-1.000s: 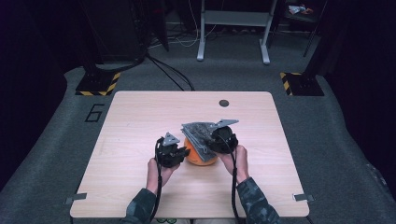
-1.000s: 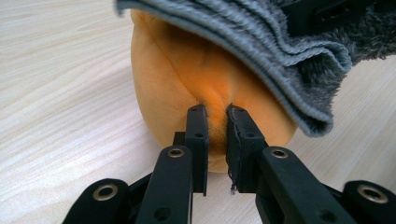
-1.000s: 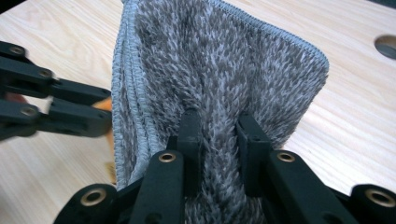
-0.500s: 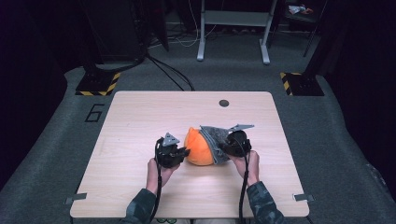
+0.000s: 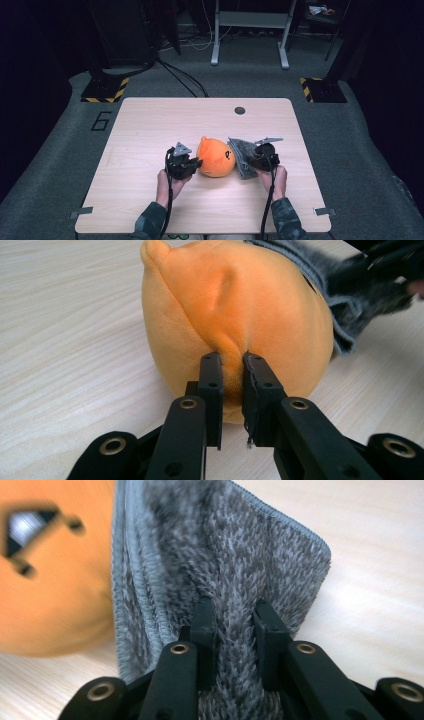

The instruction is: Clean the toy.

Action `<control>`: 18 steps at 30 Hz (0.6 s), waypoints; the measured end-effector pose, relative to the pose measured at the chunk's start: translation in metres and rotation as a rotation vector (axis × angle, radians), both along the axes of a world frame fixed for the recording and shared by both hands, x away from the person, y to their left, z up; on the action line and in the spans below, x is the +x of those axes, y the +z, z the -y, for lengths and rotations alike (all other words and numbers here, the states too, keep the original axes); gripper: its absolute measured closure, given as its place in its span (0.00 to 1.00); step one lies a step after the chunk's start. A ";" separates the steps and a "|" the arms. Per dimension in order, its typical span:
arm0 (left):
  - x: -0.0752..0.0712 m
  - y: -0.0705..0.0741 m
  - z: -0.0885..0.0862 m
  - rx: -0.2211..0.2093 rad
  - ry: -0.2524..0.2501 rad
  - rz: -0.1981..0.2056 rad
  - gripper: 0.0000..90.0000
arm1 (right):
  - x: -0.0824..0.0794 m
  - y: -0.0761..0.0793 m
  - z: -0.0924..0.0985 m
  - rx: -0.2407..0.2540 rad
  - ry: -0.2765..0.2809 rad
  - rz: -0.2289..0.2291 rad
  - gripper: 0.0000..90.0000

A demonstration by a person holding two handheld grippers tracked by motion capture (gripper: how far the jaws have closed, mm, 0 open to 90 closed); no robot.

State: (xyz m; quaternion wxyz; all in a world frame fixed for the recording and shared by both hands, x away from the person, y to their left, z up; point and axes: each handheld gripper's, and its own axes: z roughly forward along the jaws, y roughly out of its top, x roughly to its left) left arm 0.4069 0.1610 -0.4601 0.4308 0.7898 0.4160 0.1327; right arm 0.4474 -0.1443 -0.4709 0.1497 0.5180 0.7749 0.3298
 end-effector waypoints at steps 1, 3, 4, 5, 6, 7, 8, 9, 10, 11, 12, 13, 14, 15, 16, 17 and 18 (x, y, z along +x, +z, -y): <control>0.000 0.000 0.000 0.000 0.000 0.000 0.89 | -0.001 0.007 0.002 0.006 0.001 0.020 0.83; 0.000 0.000 0.000 0.001 0.002 0.003 0.88 | -0.005 0.023 0.003 0.029 0.010 0.061 0.83; 0.000 0.000 0.000 -0.005 0.004 0.001 0.88 | -0.007 0.031 0.002 0.032 0.025 0.078 0.83; 0.000 0.000 0.000 -0.005 0.004 0.001 0.88 | -0.009 0.038 0.000 0.044 0.036 0.096 0.83; 0.000 -0.001 0.000 -0.004 0.004 0.002 0.88 | -0.011 0.044 -0.004 0.053 0.049 0.109 0.83; 0.000 -0.001 0.000 -0.004 0.004 0.002 0.88 | -0.012 0.049 -0.009 0.064 0.066 0.115 0.83; 0.000 0.000 -0.001 0.000 0.002 0.004 0.88 | -0.014 0.053 -0.016 0.068 0.085 0.120 0.83; 0.000 0.000 -0.001 0.001 0.001 0.002 0.88 | -0.015 0.054 -0.023 0.059 0.105 0.125 0.83; 0.000 0.000 -0.001 0.004 0.001 0.001 0.88 | -0.015 0.054 -0.031 0.058 0.124 0.117 0.83; 0.001 0.000 -0.001 0.004 0.001 0.001 0.88 | -0.014 0.052 -0.038 0.043 0.150 0.115 0.83; 0.001 0.000 -0.001 0.004 0.001 0.001 0.88 | -0.014 0.049 -0.045 0.033 0.163 0.105 0.83; 0.001 -0.001 -0.001 -0.001 0.004 -0.003 0.88 | -0.012 0.045 -0.051 0.009 0.179 0.094 0.83; 0.001 -0.001 -0.001 -0.004 0.007 -0.001 0.87 | -0.011 0.040 -0.057 -0.001 0.172 0.081 0.83; 0.001 -0.001 -0.002 0.000 0.006 -0.003 0.87 | -0.011 0.040 -0.057 -0.001 0.172 0.081 0.83; 0.002 -0.001 -0.002 0.004 0.004 -0.008 0.87 | -0.010 0.035 -0.060 -0.013 0.166 0.075 0.83; 0.002 -0.002 -0.004 0.001 -0.001 -0.003 0.84 | -0.007 0.030 -0.062 -0.015 0.162 0.076 0.83; 0.002 -0.002 -0.004 0.001 -0.001 -0.003 0.82 | -0.007 0.030 -0.062 -0.015 0.162 0.076 0.83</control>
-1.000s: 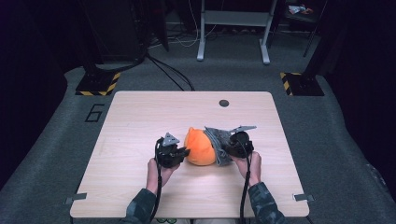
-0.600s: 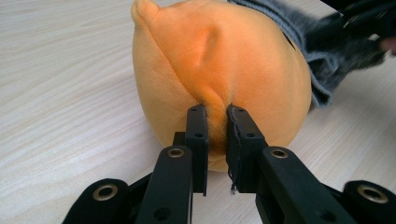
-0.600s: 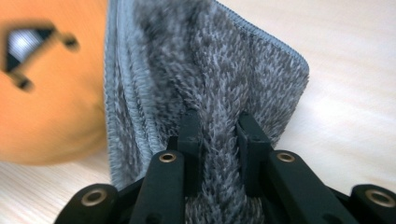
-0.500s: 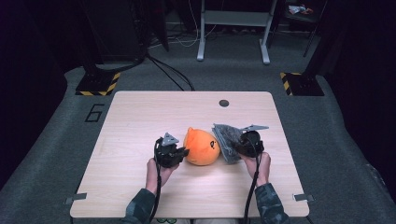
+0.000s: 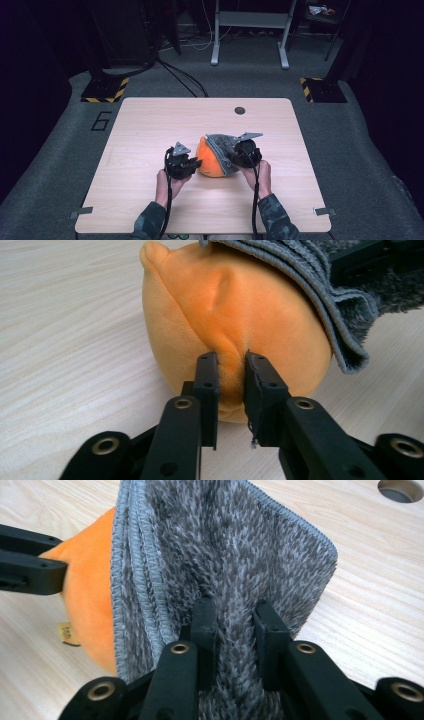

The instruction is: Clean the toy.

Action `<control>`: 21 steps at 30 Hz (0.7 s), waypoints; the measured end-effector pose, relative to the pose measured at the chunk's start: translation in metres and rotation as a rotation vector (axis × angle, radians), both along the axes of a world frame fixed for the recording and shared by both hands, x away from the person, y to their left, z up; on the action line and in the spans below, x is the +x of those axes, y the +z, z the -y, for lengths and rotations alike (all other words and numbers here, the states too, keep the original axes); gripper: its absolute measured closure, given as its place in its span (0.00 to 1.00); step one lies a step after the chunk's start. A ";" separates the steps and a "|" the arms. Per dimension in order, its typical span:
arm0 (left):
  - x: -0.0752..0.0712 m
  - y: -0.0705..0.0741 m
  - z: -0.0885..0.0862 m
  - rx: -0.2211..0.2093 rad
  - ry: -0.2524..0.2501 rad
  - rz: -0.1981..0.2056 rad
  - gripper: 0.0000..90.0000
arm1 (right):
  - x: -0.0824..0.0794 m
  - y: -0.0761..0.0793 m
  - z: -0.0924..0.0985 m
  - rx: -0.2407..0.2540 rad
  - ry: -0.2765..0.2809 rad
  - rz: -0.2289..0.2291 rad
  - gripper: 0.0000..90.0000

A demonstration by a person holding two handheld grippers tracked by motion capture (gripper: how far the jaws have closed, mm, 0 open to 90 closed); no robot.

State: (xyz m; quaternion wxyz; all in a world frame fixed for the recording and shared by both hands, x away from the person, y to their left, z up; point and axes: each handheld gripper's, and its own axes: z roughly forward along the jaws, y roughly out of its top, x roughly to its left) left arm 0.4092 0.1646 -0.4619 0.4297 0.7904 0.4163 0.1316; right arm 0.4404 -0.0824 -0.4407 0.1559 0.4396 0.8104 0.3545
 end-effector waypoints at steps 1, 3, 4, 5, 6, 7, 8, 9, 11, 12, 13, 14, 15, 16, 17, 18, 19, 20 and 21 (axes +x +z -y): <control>0.000 0.000 -0.002 0.001 0.000 0.000 0.79 | 0.002 0.000 0.001 0.000 -0.005 -0.002 0.83; 0.000 0.000 -0.002 -0.005 0.000 0.000 0.71 | 0.004 0.001 0.001 -0.013 -0.006 -0.004 0.83; -0.001 -0.001 -0.003 0.004 -0.005 0.001 0.67 | 0.005 0.001 0.001 -0.018 -0.007 -0.004 0.83; -0.002 -0.003 -0.003 0.006 -0.012 0.000 0.64 | 0.006 0.001 0.001 -0.017 -0.009 -0.008 0.83; -0.002 -0.003 -0.003 0.006 -0.012 0.000 0.62 | 0.006 0.001 0.001 -0.017 -0.009 -0.008 0.83; -0.002 -0.004 -0.003 0.013 -0.019 -0.001 0.59 | 0.007 0.001 0.001 -0.020 -0.007 -0.004 0.83; -0.002 -0.005 -0.003 0.024 -0.023 -0.010 0.59 | 0.007 0.001 0.001 -0.020 -0.007 -0.004 0.83; -0.002 -0.007 -0.003 0.044 -0.031 -0.011 0.57 | 0.008 0.001 0.002 -0.019 -0.005 -0.006 0.83; -0.001 -0.010 0.000 0.076 -0.039 -0.010 0.51 | 0.010 0.001 0.002 -0.011 -0.016 -0.017 0.83; 0.000 -0.011 0.001 0.089 -0.040 -0.007 0.50 | 0.011 0.000 0.002 -0.006 -0.013 -0.011 0.83; 0.000 -0.013 0.002 0.092 -0.045 -0.004 0.49 | 0.012 0.000 0.003 -0.005 -0.015 -0.015 0.83; 0.002 -0.013 0.005 0.098 -0.055 0.005 0.50 | 0.013 -0.001 0.003 0.006 -0.012 -0.015 0.83; 0.001 -0.013 0.009 0.107 -0.061 0.020 0.52 | 0.013 -0.001 0.003 0.009 -0.021 -0.015 0.83; 0.001 -0.013 0.009 0.107 -0.061 0.020 0.54 | 0.013 -0.001 0.003 0.009 -0.021 -0.015 0.83; 0.001 -0.013 0.011 0.120 -0.065 0.030 0.56 | 0.014 -0.002 0.004 0.008 -0.019 -0.014 0.83; 0.002 -0.013 0.012 0.126 -0.068 0.038 0.56 | 0.014 -0.002 0.004 0.008 -0.019 -0.014 0.83; 0.002 -0.014 0.014 0.122 -0.073 0.039 0.64 | 0.015 -0.002 0.005 0.020 -0.022 -0.019 0.83; 0.002 -0.015 0.016 0.127 -0.069 0.045 0.68 | 0.015 -0.003 0.005 0.024 -0.030 -0.022 0.83; 0.003 -0.015 0.017 0.136 -0.071 0.042 0.72 | 0.016 -0.003 0.006 0.029 -0.024 -0.019 0.83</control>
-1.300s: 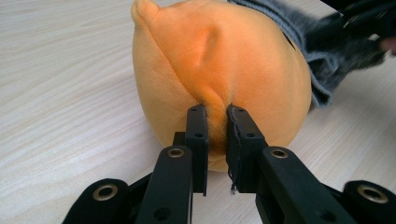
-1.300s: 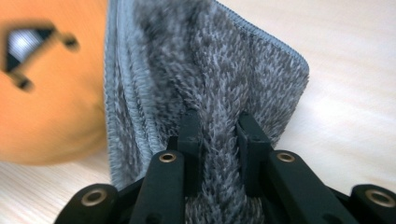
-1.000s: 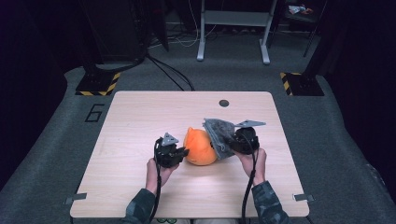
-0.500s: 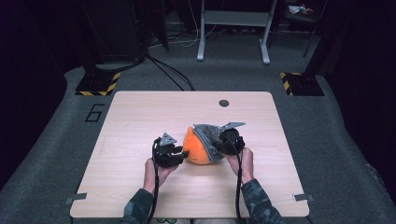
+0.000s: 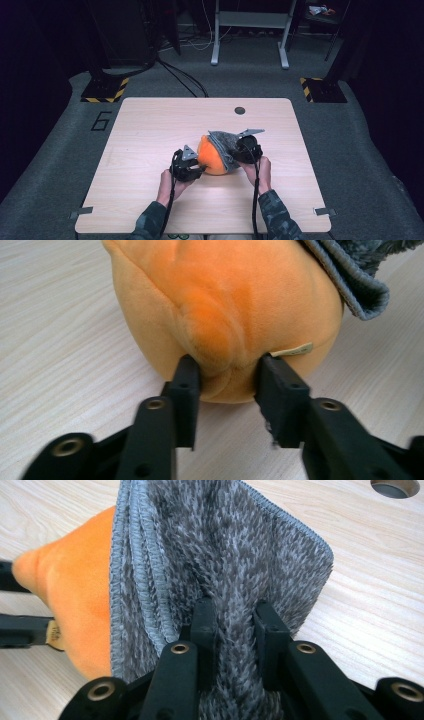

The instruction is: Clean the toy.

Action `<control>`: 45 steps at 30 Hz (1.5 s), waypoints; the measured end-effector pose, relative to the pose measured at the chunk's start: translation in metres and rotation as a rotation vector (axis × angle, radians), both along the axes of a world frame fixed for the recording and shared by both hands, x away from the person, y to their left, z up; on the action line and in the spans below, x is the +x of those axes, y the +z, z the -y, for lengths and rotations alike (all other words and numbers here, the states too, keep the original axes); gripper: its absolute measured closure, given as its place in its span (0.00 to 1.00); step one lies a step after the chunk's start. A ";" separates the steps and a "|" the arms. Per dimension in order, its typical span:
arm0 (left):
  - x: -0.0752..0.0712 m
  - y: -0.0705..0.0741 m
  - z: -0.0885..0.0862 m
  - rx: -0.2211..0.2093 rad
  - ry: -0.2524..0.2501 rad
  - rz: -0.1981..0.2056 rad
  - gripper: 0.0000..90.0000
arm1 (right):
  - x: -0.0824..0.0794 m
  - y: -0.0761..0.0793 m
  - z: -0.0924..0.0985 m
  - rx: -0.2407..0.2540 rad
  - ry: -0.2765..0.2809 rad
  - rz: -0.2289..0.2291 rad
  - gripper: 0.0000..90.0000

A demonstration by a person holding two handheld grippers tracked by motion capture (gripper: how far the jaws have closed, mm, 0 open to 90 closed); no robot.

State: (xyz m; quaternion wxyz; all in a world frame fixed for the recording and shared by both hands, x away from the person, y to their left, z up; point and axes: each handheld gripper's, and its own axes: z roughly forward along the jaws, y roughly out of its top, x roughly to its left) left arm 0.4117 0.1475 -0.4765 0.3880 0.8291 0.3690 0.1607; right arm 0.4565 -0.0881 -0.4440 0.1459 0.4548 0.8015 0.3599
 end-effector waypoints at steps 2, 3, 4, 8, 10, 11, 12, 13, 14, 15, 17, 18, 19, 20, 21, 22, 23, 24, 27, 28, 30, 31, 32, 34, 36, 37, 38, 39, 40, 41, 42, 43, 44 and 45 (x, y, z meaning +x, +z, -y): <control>0.000 0.000 0.001 0.002 0.015 0.002 0.81 | 0.000 0.000 0.001 -0.001 0.007 0.003 0.83; 0.000 0.000 0.001 0.005 0.016 0.002 0.81 | 0.000 -0.001 0.002 0.004 0.004 0.004 0.83; 0.000 0.001 0.001 -0.010 0.022 0.001 0.86 | 0.000 0.000 0.002 0.019 -0.009 0.007 0.83; 0.001 0.004 -0.003 -0.074 0.043 -0.048 0.93 | -0.004 0.004 0.010 0.049 -0.024 0.024 0.83; 0.002 0.007 -0.005 -0.104 0.049 -0.072 0.93 | -0.006 0.008 0.015 0.064 -0.041 0.035 0.83; 0.003 0.010 -0.006 -0.136 0.059 -0.085 0.93 | -0.009 0.014 0.020 0.075 -0.051 0.046 0.83; 0.003 0.010 -0.006 -0.136 0.059 -0.085 0.94 | -0.010 0.017 0.022 0.080 -0.047 0.053 0.83; 0.003 0.013 -0.007 -0.130 0.055 -0.092 0.94 | -0.011 0.020 0.023 0.077 -0.045 0.064 0.83; 0.004 0.015 -0.006 -0.141 0.059 -0.088 0.93 | -0.013 0.023 0.023 0.083 -0.045 0.063 0.83; 0.004 0.019 -0.006 -0.152 0.052 -0.085 0.94 | -0.014 0.026 0.022 0.082 -0.037 0.070 0.83; 0.004 0.023 -0.005 -0.161 0.051 -0.092 0.94 | -0.018 0.032 0.018 0.081 -0.025 0.074 0.83; 0.004 0.023 -0.005 -0.161 0.051 -0.092 0.94 | -0.019 0.034 0.015 0.078 -0.009 0.080 0.83; 0.004 0.024 -0.004 -0.167 0.044 -0.092 0.94 | -0.020 0.036 0.010 0.078 0.002 0.081 0.83; 0.004 0.025 -0.003 -0.171 0.044 -0.095 0.94 | -0.020 0.036 0.010 0.078 0.002 0.081 0.83; 0.003 0.026 -0.002 -0.164 0.041 -0.091 0.94 | -0.022 0.039 0.000 0.066 0.033 0.091 0.83; 0.003 0.026 0.000 -0.164 0.038 -0.087 0.94 | -0.023 0.040 -0.006 0.063 0.044 0.089 0.83; 0.003 0.026 0.000 -0.160 0.038 -0.087 0.93 | -0.023 0.040 -0.011 0.058 0.057 0.089 0.83; 0.003 0.026 0.001 -0.156 0.039 -0.081 0.93 | -0.023 0.039 -0.016 0.048 0.067 0.090 0.83; 0.004 0.027 0.001 -0.140 0.044 -0.072 0.93 | -0.020 0.034 -0.028 0.010 0.084 0.079 0.83; 0.004 0.027 0.001 -0.140 0.044 -0.072 0.93 | -0.019 0.032 -0.031 0.000 0.082 0.075 0.83; 0.005 0.026 0.001 -0.140 0.049 -0.078 0.93 | -0.018 0.030 -0.033 -0.009 0.079 0.079 0.83; 0.005 0.025 0.000 -0.145 0.055 -0.077 0.93 | -0.018 0.028 -0.033 -0.013 0.079 0.086 0.83; 0.005 0.025 0.000 -0.146 0.057 -0.077 0.93 | -0.017 0.027 -0.031 -0.016 0.085 0.084 0.83; 0.005 0.025 -0.001 -0.144 0.059 -0.079 0.93 | -0.017 0.027 -0.031 -0.011 0.073 0.079 0.83; 0.006 0.024 -0.002 -0.152 0.066 -0.079 0.93 | -0.016 0.024 -0.025 -0.008 0.052 0.066 0.83; 0.007 0.023 -0.004 -0.154 0.068 -0.080 0.93 | -0.014 0.022 -0.022 -0.024 0.063 0.075 0.83; 0.007 0.023 -0.004 -0.154 0.068 -0.080 0.93 | -0.014 0.022 -0.022 -0.024 0.063 0.075 0.83; 0.007 0.022 -0.004 -0.151 0.070 -0.083 0.93 | -0.014 0.020 -0.020 -0.011 0.047 0.063 0.83; 0.007 0.022 -0.005 -0.149 0.070 -0.080 0.93 | -0.013 0.018 -0.017 -0.009 0.041 0.054 0.83; 0.007 0.021 -0.005 -0.155 0.073 -0.086 0.93 | -0.013 0.015 -0.015 -0.007 0.029 0.045 0.83; 0.007 0.020 -0.005 -0.157 0.079 -0.081 0.93 | -0.011 0.011 -0.010 -0.009 0.025 0.035 0.83; 0.007 0.020 -0.005 -0.157 0.079 -0.081 0.93 | -0.011 0.011 -0.010 -0.009 0.025 0.035 0.83; 0.007 0.020 -0.006 -0.156 0.078 -0.081 0.93 | -0.010 0.009 -0.008 0.002 0.015 0.028 0.83; 0.007 0.020 -0.006 -0.155 0.081 -0.081 0.93 | -0.009 0.007 -0.005 -0.001 0.014 0.025 0.83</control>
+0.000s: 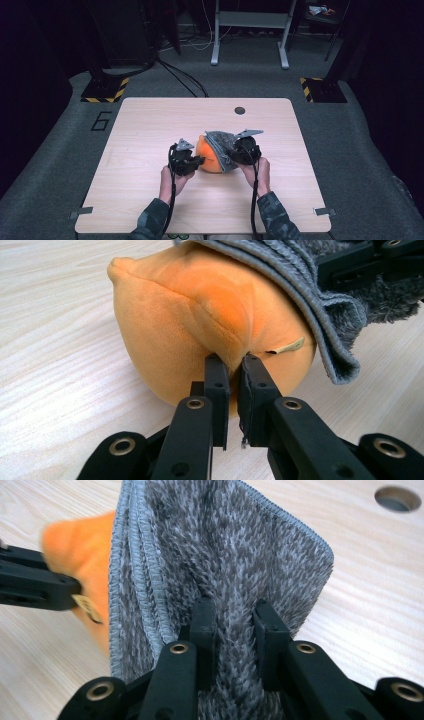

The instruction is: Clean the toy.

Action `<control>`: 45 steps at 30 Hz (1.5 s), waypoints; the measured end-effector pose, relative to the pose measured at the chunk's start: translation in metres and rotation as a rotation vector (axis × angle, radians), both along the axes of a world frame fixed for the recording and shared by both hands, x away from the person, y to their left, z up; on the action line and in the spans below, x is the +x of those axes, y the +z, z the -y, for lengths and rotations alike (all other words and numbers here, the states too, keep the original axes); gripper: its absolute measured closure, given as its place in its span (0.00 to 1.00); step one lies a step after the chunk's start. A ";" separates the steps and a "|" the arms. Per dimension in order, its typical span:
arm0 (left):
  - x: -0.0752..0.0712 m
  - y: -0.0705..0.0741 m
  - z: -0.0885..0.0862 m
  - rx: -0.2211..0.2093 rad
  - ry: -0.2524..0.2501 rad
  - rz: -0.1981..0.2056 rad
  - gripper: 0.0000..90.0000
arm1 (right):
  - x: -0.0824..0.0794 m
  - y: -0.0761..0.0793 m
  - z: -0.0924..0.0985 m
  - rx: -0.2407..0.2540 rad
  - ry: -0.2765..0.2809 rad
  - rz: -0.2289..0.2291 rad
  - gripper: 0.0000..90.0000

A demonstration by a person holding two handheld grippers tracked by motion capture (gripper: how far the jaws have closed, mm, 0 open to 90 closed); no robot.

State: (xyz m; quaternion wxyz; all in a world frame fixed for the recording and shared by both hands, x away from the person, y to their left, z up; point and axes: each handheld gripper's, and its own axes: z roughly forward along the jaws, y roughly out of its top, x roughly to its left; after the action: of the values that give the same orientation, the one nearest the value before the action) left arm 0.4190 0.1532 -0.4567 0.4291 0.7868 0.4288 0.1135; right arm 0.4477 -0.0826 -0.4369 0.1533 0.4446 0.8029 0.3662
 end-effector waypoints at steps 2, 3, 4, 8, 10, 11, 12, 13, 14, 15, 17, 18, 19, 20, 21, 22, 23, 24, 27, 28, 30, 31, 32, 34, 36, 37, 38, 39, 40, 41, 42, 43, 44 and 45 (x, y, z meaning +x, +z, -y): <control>0.000 0.000 -0.001 0.004 0.002 -0.001 0.93 | 0.003 -0.005 0.006 -0.002 -0.016 -0.016 0.83; 0.001 0.000 -0.001 0.001 0.001 0.000 0.93 | 0.004 -0.007 0.009 0.001 -0.021 -0.023 0.83; 0.001 0.000 -0.001 0.001 0.001 0.000 0.93 | 0.005 -0.009 0.011 0.004 -0.025 -0.031 0.83; 0.002 -0.001 -0.001 0.007 -0.004 -0.003 0.93 | 0.009 -0.020 0.020 -0.001 -0.051 -0.061 0.83; 0.002 -0.001 -0.002 0.008 -0.003 -0.006 0.93 | 0.012 -0.027 0.025 -0.005 -0.064 -0.084 0.83; 0.002 -0.001 -0.002 0.015 -0.008 -0.006 0.93 | 0.013 -0.029 0.027 -0.004 -0.079 -0.095 0.83; 0.002 -0.001 -0.002 0.012 -0.002 -0.006 0.93 | 0.013 -0.029 0.027 -0.004 -0.079 -0.095 0.83; 0.003 -0.001 -0.003 0.014 -0.003 -0.005 0.93 | 0.015 -0.032 0.028 -0.031 -0.091 -0.099 0.83; 0.003 -0.001 -0.003 0.013 -0.002 -0.008 0.93 | 0.017 -0.035 0.029 -0.046 -0.095 -0.114 0.83; 0.003 -0.001 -0.003 0.013 0.002 -0.004 0.93 | 0.019 -0.039 0.033 -0.071 -0.105 -0.140 0.83; 0.003 -0.001 -0.003 0.009 0.007 -0.002 0.93 | 0.019 -0.037 0.038 -0.072 -0.126 -0.134 0.83; 0.003 -0.001 -0.003 0.010 0.007 -0.002 0.93 | 0.017 -0.034 0.041 -0.048 -0.132 -0.127 0.83; 0.003 -0.001 -0.003 0.009 0.006 -0.003 0.93 | 0.015 -0.028 0.044 -0.027 -0.136 -0.107 0.83; 0.003 -0.001 -0.003 0.009 0.006 -0.003 0.93 | 0.012 -0.020 0.046 -0.011 -0.138 -0.076 0.83; 0.003 -0.001 -0.004 0.017 0.000 0.003 0.93 | 0.012 -0.020 0.046 -0.011 -0.138 -0.076 0.83; 0.002 0.000 -0.003 0.021 -0.002 0.001 0.93 | 0.010 -0.012 0.046 0.011 -0.125 -0.061 0.83; 0.002 0.000 -0.003 0.020 -0.004 0.004 0.93 | 0.007 -0.003 0.046 0.022 -0.112 -0.042 0.83; 0.002 0.000 -0.002 0.016 -0.003 0.003 0.93 | 0.004 0.005 0.044 0.024 -0.088 -0.012 0.83; 0.002 0.000 -0.001 0.017 -0.004 0.006 0.93 | -0.004 0.027 0.020 0.037 -0.008 0.028 0.83; 0.002 0.000 -0.001 0.017 -0.003 0.007 0.93 | -0.004 0.027 0.020 0.037 -0.008 0.028 0.83; 0.002 0.000 -0.001 0.018 -0.007 0.007 0.93 | -0.005 0.030 0.006 0.029 0.028 0.034 0.83; 0.002 0.000 -0.001 0.019 -0.008 0.008 0.93 | -0.005 0.029 -0.008 0.014 0.064 0.031 0.83; 0.002 0.000 0.000 0.021 -0.005 0.012 0.93 | -0.004 0.028 -0.013 0.005 0.081 0.032 0.83; 0.002 0.000 0.000 0.022 -0.005 0.012 0.93 | -0.003 0.026 -0.024 -0.009 0.083 0.009 0.83; 0.003 0.000 -0.001 0.026 -0.006 0.008 0.93 | -0.001 0.021 -0.029 -0.037 0.086 0.018 0.83; 0.003 0.000 -0.001 0.026 -0.006 0.008 0.93 | -0.001 0.019 -0.028 -0.031 0.084 0.017 0.83; 0.003 -0.001 -0.002 0.025 -0.011 0.005 0.93 | 0.000 0.018 -0.026 -0.027 0.086 0.017 0.83; 0.003 -0.001 -0.003 0.029 -0.014 0.004 0.93 | 0.000 0.017 -0.024 -0.028 0.076 0.014 0.83; 0.003 -0.001 -0.003 0.029 -0.014 0.004 0.93 | 0.000 0.017 -0.024 -0.028 0.076 0.014 0.83; 0.003 -0.001 -0.003 0.028 -0.014 0.003 0.93 | 0.001 0.016 -0.022 -0.032 0.069 0.011 0.83; 0.003 -0.001 -0.003 0.027 -0.013 0.003 0.93 | 0.001 0.015 -0.019 -0.031 0.063 0.006 0.83; 0.003 -0.002 -0.002 0.020 -0.008 0.005 0.93 | 0.001 0.013 -0.016 -0.028 0.051 -0.004 0.83; 0.003 -0.002 -0.003 0.018 -0.006 0.004 0.93 | 0.002 0.011 -0.013 -0.028 0.050 -0.003 0.83; 0.003 -0.002 -0.003 0.015 -0.003 0.004 0.93 | 0.003 0.007 -0.007 -0.026 0.036 -0.017 0.83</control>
State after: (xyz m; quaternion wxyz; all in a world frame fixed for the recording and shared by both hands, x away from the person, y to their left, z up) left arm 0.4218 0.1561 -0.4590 0.4243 0.7903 0.4260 0.1178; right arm 0.4503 -0.0757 -0.4295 0.1457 0.4313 0.8168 0.3545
